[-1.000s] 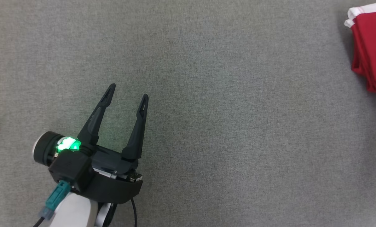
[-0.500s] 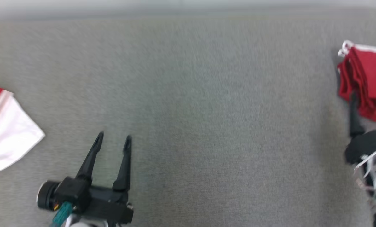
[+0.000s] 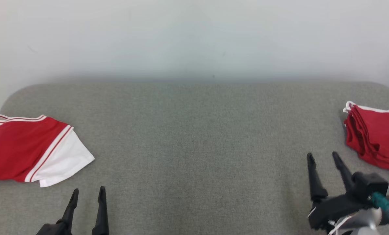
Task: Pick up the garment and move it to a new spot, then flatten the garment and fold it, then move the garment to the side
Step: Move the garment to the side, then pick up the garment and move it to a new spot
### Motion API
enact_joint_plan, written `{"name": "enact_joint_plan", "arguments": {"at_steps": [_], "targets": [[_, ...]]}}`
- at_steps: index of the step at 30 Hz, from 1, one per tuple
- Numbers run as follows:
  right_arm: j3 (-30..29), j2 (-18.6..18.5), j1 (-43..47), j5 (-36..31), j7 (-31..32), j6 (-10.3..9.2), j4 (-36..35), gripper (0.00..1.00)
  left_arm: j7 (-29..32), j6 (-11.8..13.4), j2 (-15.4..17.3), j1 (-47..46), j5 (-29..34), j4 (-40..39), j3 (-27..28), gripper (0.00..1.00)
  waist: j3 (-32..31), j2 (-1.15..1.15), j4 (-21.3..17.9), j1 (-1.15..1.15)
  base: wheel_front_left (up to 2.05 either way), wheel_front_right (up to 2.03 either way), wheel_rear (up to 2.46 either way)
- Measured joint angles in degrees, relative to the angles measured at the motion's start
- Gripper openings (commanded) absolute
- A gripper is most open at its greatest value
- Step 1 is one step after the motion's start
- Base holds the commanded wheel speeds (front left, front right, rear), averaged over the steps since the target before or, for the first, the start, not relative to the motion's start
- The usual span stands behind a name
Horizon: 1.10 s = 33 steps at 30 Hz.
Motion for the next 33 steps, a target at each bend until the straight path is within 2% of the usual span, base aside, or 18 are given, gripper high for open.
{"name": "enact_joint_plan", "arguments": {"at_steps": [5,11,25,33], "targets": [[0.93,2.92,4.39,0.0,-0.91,0.0,0.16,1.0,0.0,-0.64,-0.56,1.74,0.02,1.02,2.54,1.0,-3.51,0.0,1.23,0.0,0.0,0.0,0.0],[0.68,4.13,6.84,-0.66,-0.9,0.0,1.72,1.0,0.0,-1.71,-1.14,2.64,2.15,1.88,2.75,1.0,-5.59,0.0,2.09,0.01,0.0,0.0,0.0],[0.53,4.45,7.28,-0.03,-0.96,-0.01,2.29,1.0,0.0,-3.01,-1.72,2.52,3.35,2.14,3.09,1.0,-4.73,0.01,1.9,0.03,0.0,0.0,0.0],[1.03,4.46,7.35,0.22,-1.0,0.0,2.38,1.0,0.0,-3.19,-1.86,1.99,3.66,2.38,3.08,1.0,-4.6,0.01,3.49,0.03,0.0,0.0,0.0]]}}
